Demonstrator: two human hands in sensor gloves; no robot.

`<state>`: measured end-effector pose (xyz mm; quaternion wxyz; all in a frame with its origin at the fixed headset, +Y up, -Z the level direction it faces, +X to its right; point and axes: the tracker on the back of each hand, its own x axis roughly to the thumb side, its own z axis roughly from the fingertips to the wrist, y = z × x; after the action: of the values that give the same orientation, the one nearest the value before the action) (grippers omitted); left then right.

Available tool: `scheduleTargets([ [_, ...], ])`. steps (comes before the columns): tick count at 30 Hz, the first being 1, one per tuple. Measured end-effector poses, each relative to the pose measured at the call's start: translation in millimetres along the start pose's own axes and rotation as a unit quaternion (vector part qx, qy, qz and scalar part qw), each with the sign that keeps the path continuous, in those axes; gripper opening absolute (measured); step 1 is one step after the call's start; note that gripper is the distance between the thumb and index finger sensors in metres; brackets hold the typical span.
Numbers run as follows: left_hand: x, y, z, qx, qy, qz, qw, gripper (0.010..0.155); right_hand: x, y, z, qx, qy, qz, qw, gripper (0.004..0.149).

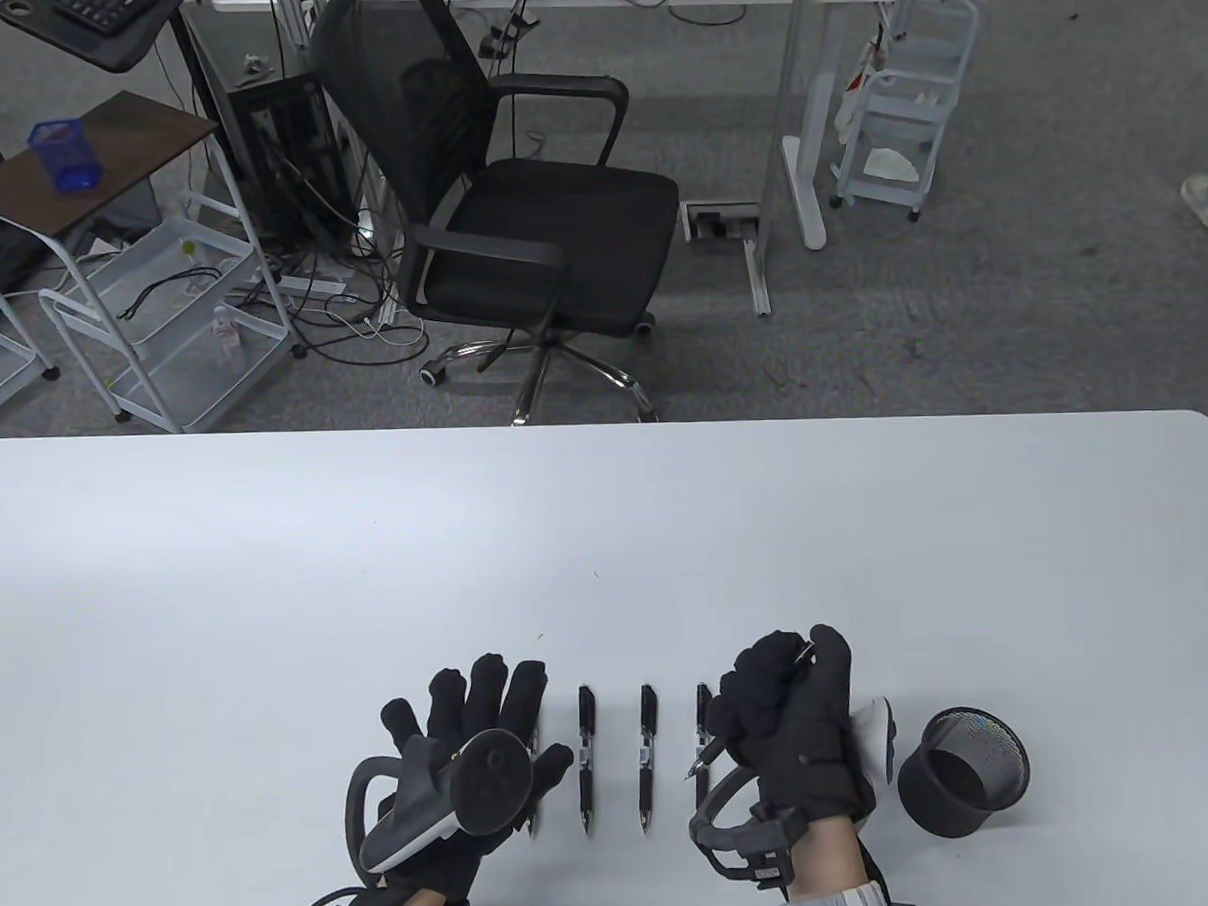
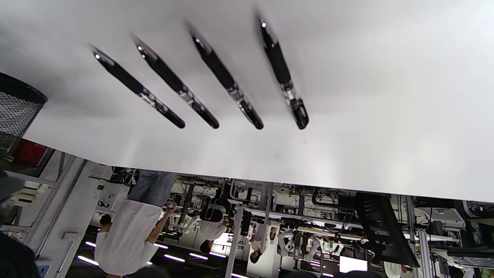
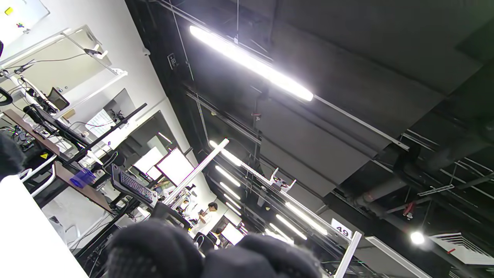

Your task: Press to open click pens

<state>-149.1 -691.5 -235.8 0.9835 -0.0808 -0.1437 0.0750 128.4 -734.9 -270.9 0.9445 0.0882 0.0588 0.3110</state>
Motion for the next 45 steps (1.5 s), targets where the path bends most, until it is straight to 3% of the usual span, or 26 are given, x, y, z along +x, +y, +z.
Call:
scheduleTargets([
  [32,-1,0,1,0.003,0.000,0.001,1.000,0.074,2,2,1,-0.018,-0.012,0.013,1.000,0.057],
  [38,-1,0,1,0.004,0.000,0.001,1.000,0.074,19,12,2,-0.014,-0.071,0.117,0.990,0.061],
  [41,-1,0,1,0.004,0.000,0.002,1.000,0.074,29,19,2,0.020,-0.098,0.193,0.976,0.057],
  [45,-2,0,1,0.004,0.000,0.002,1.000,0.074,40,25,4,-0.012,-0.126,0.290,0.949,0.052],
])
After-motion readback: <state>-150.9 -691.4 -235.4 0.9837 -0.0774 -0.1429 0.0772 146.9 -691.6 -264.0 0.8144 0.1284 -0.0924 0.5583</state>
